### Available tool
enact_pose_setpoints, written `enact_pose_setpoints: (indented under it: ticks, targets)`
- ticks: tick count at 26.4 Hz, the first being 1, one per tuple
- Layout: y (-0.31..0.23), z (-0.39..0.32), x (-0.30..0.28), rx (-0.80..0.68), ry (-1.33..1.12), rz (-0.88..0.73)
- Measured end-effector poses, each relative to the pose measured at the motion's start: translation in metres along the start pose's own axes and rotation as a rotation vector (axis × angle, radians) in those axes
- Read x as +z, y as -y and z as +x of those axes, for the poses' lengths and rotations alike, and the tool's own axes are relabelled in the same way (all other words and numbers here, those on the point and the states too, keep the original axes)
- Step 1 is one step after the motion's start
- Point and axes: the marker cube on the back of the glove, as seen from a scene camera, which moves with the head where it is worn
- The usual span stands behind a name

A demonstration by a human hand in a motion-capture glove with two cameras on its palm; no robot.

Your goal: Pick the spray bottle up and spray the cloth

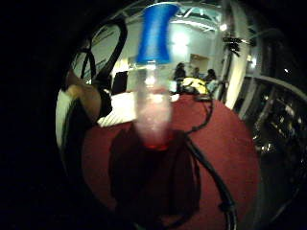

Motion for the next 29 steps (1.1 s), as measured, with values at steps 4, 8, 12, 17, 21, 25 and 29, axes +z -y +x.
enact_pose_setpoints:
  ticks: [4,8,12,17,21,25,29]
  targets:
    - [-0.005,-0.043,0.019,-0.002,0.051,-0.216]
    - [-0.006,-0.079,0.037,-0.041,0.071,-0.393]
    - [0.001,-0.091,0.043,-0.072,0.066,-0.467]
    - [0.002,-0.089,0.041,-0.054,0.060,-0.498]
    - [-0.003,-0.081,0.037,-0.018,0.046,-0.502]
    - [-0.008,-0.065,0.023,0.030,0.034,-0.483]
    - [-0.013,-0.040,-0.001,0.095,0.034,-0.449]
